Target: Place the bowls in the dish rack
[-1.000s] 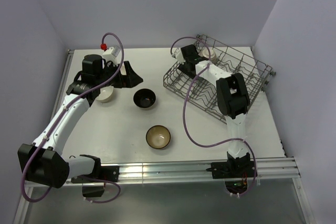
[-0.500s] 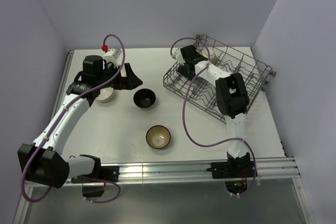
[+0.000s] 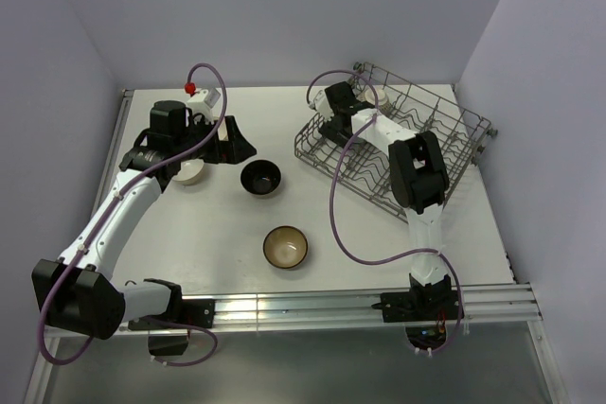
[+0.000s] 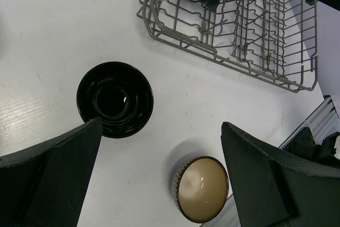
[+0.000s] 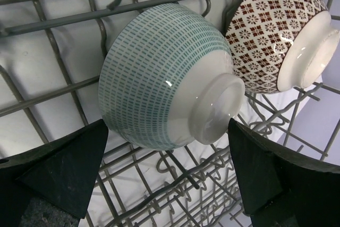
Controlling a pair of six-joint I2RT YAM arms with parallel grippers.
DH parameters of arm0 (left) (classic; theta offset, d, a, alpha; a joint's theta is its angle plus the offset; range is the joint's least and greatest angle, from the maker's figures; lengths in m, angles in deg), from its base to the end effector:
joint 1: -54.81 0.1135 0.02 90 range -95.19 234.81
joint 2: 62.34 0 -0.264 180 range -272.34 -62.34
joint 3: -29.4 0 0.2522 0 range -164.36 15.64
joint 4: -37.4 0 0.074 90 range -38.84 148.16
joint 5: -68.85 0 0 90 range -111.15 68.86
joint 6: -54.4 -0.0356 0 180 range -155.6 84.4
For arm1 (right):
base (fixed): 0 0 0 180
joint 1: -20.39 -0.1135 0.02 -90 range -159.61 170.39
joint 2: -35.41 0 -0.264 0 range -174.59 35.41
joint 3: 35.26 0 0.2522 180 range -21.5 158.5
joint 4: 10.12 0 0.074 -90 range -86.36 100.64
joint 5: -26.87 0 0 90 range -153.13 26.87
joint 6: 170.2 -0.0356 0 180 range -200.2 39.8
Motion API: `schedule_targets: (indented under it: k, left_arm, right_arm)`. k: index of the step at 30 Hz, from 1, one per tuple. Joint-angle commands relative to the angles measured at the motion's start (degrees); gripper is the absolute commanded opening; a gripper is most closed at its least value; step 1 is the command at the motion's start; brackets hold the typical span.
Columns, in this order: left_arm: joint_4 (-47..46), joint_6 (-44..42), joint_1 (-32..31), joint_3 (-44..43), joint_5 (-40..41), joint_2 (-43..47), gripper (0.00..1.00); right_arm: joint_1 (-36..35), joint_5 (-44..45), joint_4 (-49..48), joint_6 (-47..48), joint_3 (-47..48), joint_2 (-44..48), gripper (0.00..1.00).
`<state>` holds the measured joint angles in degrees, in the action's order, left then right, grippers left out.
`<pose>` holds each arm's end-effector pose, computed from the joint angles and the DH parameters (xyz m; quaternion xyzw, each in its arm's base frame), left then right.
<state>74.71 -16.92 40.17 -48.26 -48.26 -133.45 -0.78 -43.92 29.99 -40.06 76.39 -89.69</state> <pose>0.2628 -0.0854 0.3380 0.0860 0.8487 -0.3329 0.4019 0.4528 0.1628 0.1843 -0.4326 0.8323 -0.2071 0.2780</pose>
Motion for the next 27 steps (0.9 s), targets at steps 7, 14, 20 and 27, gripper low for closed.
schedule_targets:
  k: [7,14,20,27]
  left_arm:
    - [-0.3,-1.3,0.2,-2.0,-0.3,1.1,0.99]
    - [-0.6,-1.3,0.3,-1.4,0.7,2.0,1.00]
    - [0.1,-1.3,1.7,-1.5,-0.6,1.7,0.99]
    - [1.3,-2.0,3.4,-2.0,-1.7,0.5,0.99]
  right_arm:
    - [-0.2,-1.4,0.4,-0.5,2.3,0.6,1.00]
    - [0.0,3.5,-2.6,-0.6,4.2,-1.4,1.00]
    - [0.2,6.3,-3.1,-0.9,5.7,-2.5,1.00]
    - [0.0,5.5,-3.5,0.6,2.5,-0.6,1.00]
